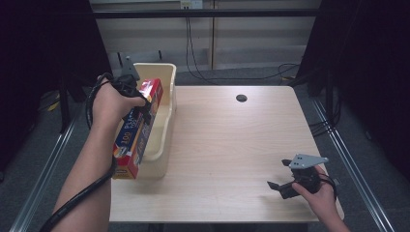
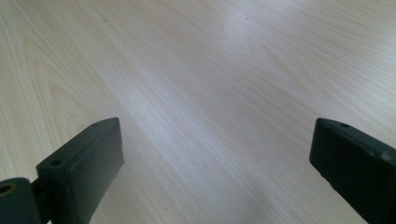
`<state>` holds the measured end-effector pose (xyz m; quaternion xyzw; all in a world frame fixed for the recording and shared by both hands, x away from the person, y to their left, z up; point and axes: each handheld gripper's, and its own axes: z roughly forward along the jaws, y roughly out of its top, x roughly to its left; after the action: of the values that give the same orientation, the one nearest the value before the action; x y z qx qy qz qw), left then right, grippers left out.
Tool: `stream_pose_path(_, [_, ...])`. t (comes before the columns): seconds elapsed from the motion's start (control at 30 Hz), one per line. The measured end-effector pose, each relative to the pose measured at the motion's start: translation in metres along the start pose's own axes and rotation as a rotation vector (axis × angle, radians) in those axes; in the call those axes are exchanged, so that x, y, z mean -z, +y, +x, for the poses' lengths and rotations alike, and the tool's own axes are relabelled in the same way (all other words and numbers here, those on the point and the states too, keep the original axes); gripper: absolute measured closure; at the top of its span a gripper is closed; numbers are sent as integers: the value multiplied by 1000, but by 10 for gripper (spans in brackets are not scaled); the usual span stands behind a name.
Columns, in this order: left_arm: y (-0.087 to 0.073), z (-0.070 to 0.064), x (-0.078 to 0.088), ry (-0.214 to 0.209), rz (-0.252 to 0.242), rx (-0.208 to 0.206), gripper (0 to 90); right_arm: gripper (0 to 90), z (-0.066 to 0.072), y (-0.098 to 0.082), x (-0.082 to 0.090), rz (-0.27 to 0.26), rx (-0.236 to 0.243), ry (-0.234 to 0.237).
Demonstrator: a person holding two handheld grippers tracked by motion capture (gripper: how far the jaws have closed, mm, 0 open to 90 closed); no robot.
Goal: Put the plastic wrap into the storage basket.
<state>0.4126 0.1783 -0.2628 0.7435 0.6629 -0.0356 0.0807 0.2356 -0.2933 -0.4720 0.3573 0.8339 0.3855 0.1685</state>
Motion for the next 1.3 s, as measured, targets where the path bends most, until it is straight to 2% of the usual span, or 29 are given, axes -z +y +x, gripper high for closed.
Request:
stream_pose_path(0.13, [1, 2, -3, 11, 20, -12, 408, 28, 0, 0, 0, -2, 0, 2])
stream_pose_path(0.17, [1, 1, -5, 10, 8, 3, 408, 28, 0, 0, 0, -1, -1, 2])
stream_pose_path(0.2, [1, 2, -6, 10, 11, -5, 408, 28, 0, 0, 0, -2, -1, 1])
stream_pose_path(0.3, [2, 3, -9, 7, 7, 6, 408, 28, 0, 0, 0, 0, -1, 2])
stream_pose_path(0.33, [2, 5, -9, 7, 21, -10, 408, 28, 0, 0, 0, 1, -1, 2])
stream_pose_path(0.37, [2, 4, -10, 4, 13, 4, 408, 28, 0, 0, 0, 0, 1, 2])
stream_pose_path(0.47, [4, 7, -14, 5, 27, -9, 407, 29, 0, 0, 0, 1, 1, 4])
stream_pose_path(0.5, [4, 6, -15, 7, 21, 6, 408, 29, 0, 0, 0, 1, 1, 4])
stream_pose_path(0.53, [4, 8, -17, 5, 30, -5, 407, 29, 0, 0, 0, 1, 2, 3])
stream_pose_path(0.57, [4, 7, -19, 5, 20, 13, 407, 29, 0, 0, 0, 1, 2, 3])
stream_pose_path(0.6, [4, 9, -19, 3, 37, -8, 407, 28, 0, 0, 0, 2, -1, 5])
stream_pose_path(0.8, [5, 12, -23, 4, 37, -5, 406, 29, 0, 0, -1, 5, -2, 4])
stream_pose_path(0.83, [5, 12, -25, 7, 24, 9, 407, 29, 0, 0, -1, 5, 0, 3])
stream_pose_path(0.87, [7, 14, -25, -3, 39, 3, 406, 29, 0, 0, -1, 5, 0, 4])
stream_pose_path(1.13, [8, 21, -40, -14, 63, 20, 405, 29, 0, -1, -1, 9, 3, 2])
stream_pose_path(1.23, [9, 23, -42, -24, 60, 37, 406, 29, 0, -1, -1, 11, 2, 2])
stream_pose_path(1.3, [9, 23, -43, -14, 55, 42, 405, 29, 0, -1, -1, 9, 2, 1])
